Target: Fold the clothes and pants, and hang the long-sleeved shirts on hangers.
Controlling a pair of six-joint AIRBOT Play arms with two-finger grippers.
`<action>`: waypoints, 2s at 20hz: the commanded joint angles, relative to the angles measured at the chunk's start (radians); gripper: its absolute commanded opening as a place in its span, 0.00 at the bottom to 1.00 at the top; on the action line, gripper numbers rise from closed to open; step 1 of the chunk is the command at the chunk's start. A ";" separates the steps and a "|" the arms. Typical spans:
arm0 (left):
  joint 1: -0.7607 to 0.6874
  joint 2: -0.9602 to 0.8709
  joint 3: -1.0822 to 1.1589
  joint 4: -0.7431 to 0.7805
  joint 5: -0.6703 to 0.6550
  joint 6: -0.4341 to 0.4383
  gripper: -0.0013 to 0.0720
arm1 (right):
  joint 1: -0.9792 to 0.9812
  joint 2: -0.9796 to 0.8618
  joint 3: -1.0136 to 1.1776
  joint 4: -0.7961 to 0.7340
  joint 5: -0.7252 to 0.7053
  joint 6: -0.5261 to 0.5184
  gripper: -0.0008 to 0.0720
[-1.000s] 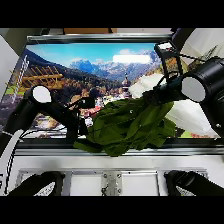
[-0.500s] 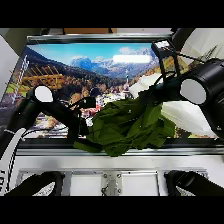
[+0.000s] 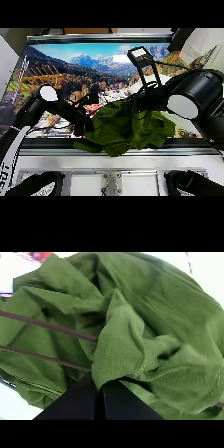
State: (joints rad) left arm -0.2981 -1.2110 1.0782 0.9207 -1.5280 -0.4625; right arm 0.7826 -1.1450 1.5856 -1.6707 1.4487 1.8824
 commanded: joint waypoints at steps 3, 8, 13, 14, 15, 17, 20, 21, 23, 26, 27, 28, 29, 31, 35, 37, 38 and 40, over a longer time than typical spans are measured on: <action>-0.010 -0.001 0.001 -0.006 0.010 -0.001 0.03 | 0.036 -0.003 0.000 0.005 -0.026 0.029 0.03; -0.012 -0.001 0.001 -0.006 0.013 -0.001 0.04 | 0.038 -0.019 0.000 0.117 -0.134 0.026 0.03; -0.011 -0.002 0.001 -0.005 0.010 -0.001 0.04 | 0.037 -0.022 0.000 0.113 -0.132 0.026 0.04; -0.011 -0.001 0.001 -0.005 0.010 -0.001 0.04 | 0.037 -0.021 0.000 0.113 -0.132 0.026 0.04; -0.011 -0.002 0.001 -0.005 0.010 -0.001 0.04 | 0.037 -0.019 0.000 0.113 -0.132 0.026 0.08; -0.011 -0.001 0.001 -0.005 0.010 -0.001 0.04 | 0.035 -0.010 0.000 0.113 -0.131 0.016 0.83; -0.011 -0.002 0.001 -0.005 0.010 -0.001 0.04 | 0.025 0.038 0.000 0.117 -0.120 -0.057 0.99; -0.011 -0.001 0.001 -0.005 0.010 -0.001 0.04 | 0.005 0.065 0.001 0.117 -0.104 -0.084 0.99; -0.011 -0.002 0.001 -0.005 0.010 -0.001 0.04 | -0.085 0.117 0.002 0.140 -0.049 -0.163 0.99; -0.011 -0.002 0.001 -0.005 0.010 -0.001 0.04 | -0.310 0.153 0.002 0.351 0.055 -0.430 0.99; -0.011 -0.002 0.001 -0.005 0.010 -0.001 0.04 | -0.398 0.148 0.001 0.458 0.079 -0.529 0.99; -0.011 -0.002 0.001 -0.005 0.010 -0.001 0.04 | -0.478 0.138 0.001 0.546 0.092 -0.610 0.99; -0.011 -0.002 0.001 -0.005 0.010 -0.001 0.04 | -0.542 0.127 0.001 0.592 0.081 -0.655 0.99; -0.011 -0.002 0.001 -0.005 0.010 -0.001 0.04 | -0.634 0.106 0.002 0.612 0.028 -0.679 0.99; -0.011 -0.002 0.001 -0.005 0.010 -0.002 0.04 | -0.710 0.083 0.001 0.624 0.020 -0.635 0.99; -0.011 -0.002 0.001 -0.006 0.010 -0.002 0.04 | -0.719 0.078 -0.003 0.621 0.019 -0.888 0.99; -0.011 -0.002 0.001 -0.006 0.010 -0.002 0.04 | -0.740 0.077 -0.013 0.632 0.026 -0.992 0.99; -0.011 -0.002 0.001 -0.006 0.010 -0.002 0.04 | -0.826 0.077 -0.062 0.720 0.070 -1.153 0.99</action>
State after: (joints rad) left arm -0.3092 -1.2118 1.0782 0.9154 -1.5185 -0.4652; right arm 0.0391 -1.0641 1.5627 -1.0389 1.4792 0.9905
